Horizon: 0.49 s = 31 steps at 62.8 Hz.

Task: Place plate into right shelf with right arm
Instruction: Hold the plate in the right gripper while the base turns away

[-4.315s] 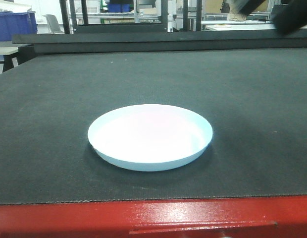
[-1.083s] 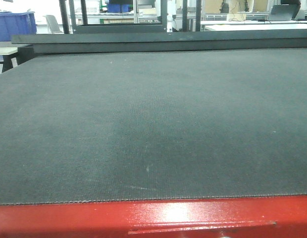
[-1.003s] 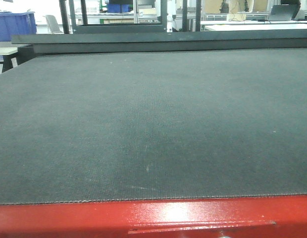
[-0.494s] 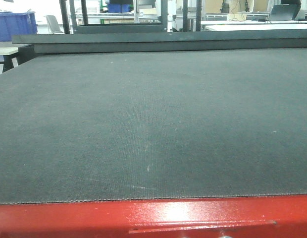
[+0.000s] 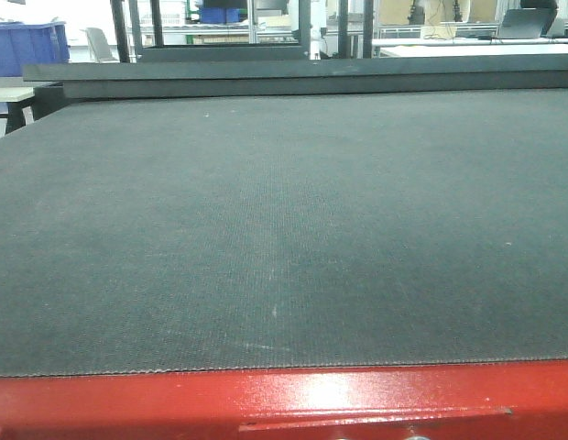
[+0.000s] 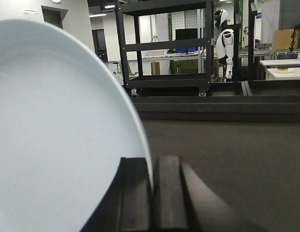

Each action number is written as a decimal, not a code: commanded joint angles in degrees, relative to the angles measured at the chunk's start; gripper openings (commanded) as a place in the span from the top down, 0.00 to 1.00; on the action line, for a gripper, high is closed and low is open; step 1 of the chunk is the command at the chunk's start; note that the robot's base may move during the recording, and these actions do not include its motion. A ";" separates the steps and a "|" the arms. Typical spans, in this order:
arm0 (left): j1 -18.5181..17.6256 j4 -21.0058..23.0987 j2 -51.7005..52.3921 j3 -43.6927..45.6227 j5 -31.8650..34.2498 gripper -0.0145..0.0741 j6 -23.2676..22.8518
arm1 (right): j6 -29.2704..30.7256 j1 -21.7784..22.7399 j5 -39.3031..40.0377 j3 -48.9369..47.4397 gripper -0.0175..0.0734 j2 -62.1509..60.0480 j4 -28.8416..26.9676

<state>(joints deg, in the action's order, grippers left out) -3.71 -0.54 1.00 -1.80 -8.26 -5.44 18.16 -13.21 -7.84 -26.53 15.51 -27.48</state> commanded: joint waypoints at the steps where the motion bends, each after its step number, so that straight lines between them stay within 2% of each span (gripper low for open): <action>1: -0.38 0.13 0.24 -0.57 4.86 0.89 -0.34 | 0.31 0.24 5.32 -1.56 0.75 0.45 -0.47; 31: -0.38 0.13 0.24 -0.57 4.86 0.89 -0.34 | 0.31 0.24 5.33 -1.51 0.75 0.45 -0.47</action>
<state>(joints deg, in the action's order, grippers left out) -3.71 -0.54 1.00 -1.80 -8.26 -5.44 18.16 -13.21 -7.76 -26.46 15.51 -27.48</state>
